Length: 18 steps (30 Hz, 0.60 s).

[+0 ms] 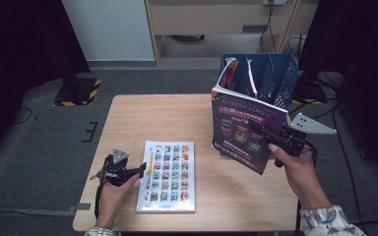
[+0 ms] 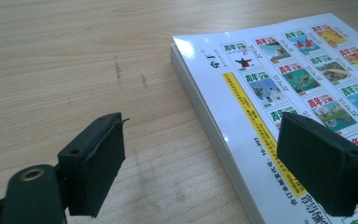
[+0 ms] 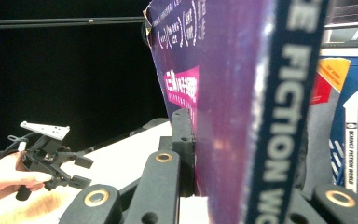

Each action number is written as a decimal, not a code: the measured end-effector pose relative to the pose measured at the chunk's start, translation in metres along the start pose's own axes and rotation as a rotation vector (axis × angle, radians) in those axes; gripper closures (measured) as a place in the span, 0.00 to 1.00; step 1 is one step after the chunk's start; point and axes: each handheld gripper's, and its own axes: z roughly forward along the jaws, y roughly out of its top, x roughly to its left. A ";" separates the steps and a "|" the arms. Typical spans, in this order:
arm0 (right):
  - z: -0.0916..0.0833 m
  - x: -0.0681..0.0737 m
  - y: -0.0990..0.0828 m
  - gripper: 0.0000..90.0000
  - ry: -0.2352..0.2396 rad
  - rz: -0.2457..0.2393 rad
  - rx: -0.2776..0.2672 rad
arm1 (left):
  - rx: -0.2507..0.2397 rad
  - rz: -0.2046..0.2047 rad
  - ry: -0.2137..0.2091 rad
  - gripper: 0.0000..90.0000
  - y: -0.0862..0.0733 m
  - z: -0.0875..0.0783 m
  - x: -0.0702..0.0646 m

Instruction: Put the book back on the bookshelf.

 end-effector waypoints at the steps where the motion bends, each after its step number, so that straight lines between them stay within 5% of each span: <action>1: 0.000 0.000 0.000 0.94 0.000 0.000 0.000 | 0.000 0.000 0.000 0.17 0.000 0.000 0.000; 18: -0.012 -0.009 0.001 0.94 -0.042 0.000 -0.002 | 0.000 0.001 0.001 0.17 0.000 0.000 0.000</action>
